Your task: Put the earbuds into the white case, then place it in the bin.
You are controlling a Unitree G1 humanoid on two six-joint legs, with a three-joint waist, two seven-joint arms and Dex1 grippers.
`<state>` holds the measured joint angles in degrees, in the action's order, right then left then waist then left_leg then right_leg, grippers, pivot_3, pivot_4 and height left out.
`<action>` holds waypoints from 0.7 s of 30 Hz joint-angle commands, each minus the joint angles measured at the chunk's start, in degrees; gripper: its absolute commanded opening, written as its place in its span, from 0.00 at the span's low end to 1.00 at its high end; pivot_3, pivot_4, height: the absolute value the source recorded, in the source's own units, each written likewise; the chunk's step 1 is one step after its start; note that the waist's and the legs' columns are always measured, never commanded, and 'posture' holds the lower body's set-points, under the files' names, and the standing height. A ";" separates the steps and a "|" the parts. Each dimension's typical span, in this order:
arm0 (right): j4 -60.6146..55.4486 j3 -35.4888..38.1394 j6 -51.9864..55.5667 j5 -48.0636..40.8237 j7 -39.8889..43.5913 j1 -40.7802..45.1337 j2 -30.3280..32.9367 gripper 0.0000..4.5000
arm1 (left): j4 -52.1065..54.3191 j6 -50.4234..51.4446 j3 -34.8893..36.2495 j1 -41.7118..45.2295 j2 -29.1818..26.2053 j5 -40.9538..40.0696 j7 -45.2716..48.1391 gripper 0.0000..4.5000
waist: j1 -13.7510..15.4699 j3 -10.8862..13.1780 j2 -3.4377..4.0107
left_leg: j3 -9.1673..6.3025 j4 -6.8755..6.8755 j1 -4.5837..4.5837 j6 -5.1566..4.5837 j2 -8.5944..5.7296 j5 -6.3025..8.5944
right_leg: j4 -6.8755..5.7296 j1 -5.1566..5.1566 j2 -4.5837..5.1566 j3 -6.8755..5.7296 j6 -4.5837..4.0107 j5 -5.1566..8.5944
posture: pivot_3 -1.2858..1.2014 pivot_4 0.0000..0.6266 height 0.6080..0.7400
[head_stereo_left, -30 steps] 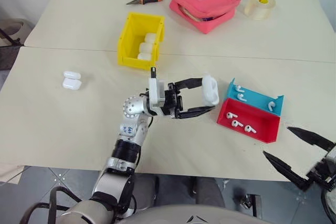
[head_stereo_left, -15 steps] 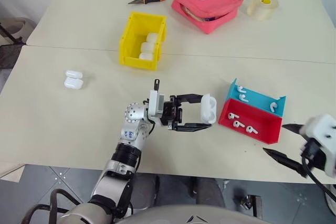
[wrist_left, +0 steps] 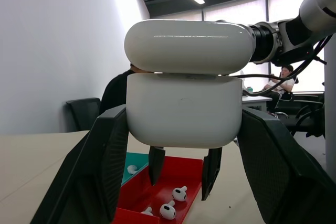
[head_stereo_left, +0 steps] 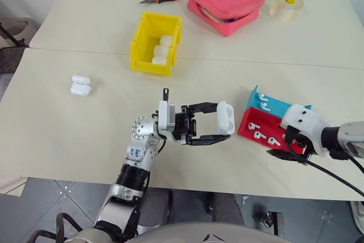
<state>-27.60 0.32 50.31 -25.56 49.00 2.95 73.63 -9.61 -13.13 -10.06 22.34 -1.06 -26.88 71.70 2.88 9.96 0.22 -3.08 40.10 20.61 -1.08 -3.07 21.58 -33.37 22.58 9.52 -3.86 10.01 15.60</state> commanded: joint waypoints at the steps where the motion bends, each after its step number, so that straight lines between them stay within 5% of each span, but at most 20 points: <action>1: 0.68 -1.30 -1.06 2.04 0.93 1.77 -0.77 0.73 | 1.70 -0.38 -0.34 0.39 0.32 -0.81 -0.37 0.61 | -0.03 0.00 0.00 | 0.00 0.00 0.00 0.00 0.00 0.00 | 0.01 0.00 0.00 0.00 0.00 0.00 | 0.52 0.24 1.00; 3: 0.71 -2.07 -1.78 2.71 1.92 2.20 -0.56 0.59 | 1.39 -0.43 -0.18 0.65 0.25 -0.85 -0.36 0.61 | -0.06 0.00 0.01 | 0.00 -0.01 0.00 0.00 0.01 0.00 | 0.00 0.01 0.00 -0.01 0.00 0.00 | 0.52 0.24 1.00; 17: 0.95 -3.91 -3.06 6.33 3.42 3.17 -2.10 0.59 | 1.53 -0.21 -0.01 0.61 -0.46 -1.03 -0.42 0.61 | -0.11 -0.01 0.01 | 0.02 0.01 -0.01 0.00 0.02 0.00 | -0.02 0.00 -0.01 -0.01 0.01 0.00 | 0.52 0.24 1.00; 21: 1.37 -4.54 -3.32 7.02 3.87 3.82 -2.57 0.39 | 1.38 -0.17 0.08 0.91 -0.59 -1.04 -0.42 0.61 | -0.14 -0.01 0.01 | 0.02 0.02 -0.02 0.00 0.02 0.00 | -0.02 0.00 -0.01 -0.01 0.01 0.00 | 0.52 0.24 1.00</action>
<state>-26.60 -3.58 47.10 -19.71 52.92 6.51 71.39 -9.71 -13.11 -10.01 22.37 -1.79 -26.91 71.38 2.74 9.95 0.23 -3.06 40.13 20.59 -1.07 -3.05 21.58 -33.40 22.57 9.51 -3.87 10.02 15.59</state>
